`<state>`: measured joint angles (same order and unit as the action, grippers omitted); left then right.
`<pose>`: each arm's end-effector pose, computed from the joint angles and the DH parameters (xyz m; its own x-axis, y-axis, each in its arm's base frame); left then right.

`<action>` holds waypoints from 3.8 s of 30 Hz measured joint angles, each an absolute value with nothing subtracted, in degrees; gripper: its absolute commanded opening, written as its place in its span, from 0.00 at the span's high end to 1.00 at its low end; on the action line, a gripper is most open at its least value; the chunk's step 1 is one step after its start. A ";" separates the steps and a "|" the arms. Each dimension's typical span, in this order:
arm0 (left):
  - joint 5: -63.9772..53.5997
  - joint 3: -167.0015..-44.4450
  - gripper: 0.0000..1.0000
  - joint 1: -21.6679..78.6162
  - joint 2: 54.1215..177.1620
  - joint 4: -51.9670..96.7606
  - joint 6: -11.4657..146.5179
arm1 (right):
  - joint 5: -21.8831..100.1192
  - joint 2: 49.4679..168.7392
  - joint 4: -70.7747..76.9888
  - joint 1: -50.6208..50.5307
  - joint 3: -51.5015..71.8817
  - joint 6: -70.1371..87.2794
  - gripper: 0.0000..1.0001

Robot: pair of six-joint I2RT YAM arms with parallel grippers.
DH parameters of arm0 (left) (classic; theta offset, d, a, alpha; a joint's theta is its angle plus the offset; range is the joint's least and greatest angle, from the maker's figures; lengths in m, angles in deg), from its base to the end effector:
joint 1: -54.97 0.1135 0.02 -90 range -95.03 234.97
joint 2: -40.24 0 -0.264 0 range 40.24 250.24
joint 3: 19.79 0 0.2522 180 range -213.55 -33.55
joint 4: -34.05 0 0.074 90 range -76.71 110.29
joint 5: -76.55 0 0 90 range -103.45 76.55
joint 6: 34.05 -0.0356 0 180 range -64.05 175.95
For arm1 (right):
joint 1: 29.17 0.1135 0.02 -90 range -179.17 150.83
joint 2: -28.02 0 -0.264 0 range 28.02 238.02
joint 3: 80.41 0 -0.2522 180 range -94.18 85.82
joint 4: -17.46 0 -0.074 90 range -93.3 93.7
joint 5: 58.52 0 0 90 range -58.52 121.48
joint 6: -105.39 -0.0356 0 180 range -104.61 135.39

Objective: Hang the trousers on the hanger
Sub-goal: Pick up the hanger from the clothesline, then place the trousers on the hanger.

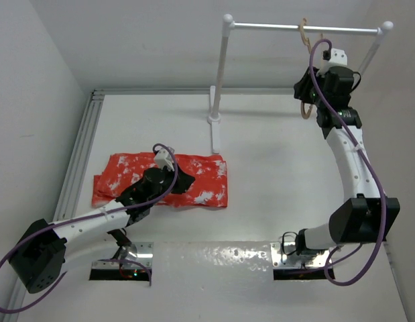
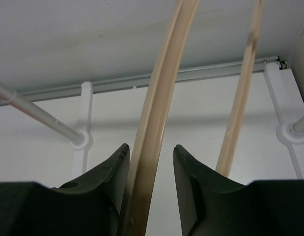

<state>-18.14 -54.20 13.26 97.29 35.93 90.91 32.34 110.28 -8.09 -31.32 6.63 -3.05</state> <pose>0.1599 -0.1386 0.1991 -0.5641 -0.2622 -0.7829 0.3451 0.7866 -0.5120 0.3380 -0.0122 0.3938 -0.2357 0.3253 -0.9158 0.1028 0.9454 0.3094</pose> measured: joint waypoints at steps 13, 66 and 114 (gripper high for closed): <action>-18.03 -55.27 0.95 13.26 97.64 35.95 90.95 | 33.61 103.05 6.97 -31.32 18.14 -7.44 1.00; -22.75 -104.67 0.40 4.15 131.72 30.07 82.84 | 38.59 79.77 6.60 -13.25 59.69 -15.82 1.00; -32.28 -95.70 1.00 3.42 142.01 45.09 94.88 | 43.36 71.90 7.65 -11.28 70.21 -17.54 0.81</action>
<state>-32.28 -95.70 3.42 142.01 45.09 94.88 43.36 71.90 7.65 -11.28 70.21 -17.54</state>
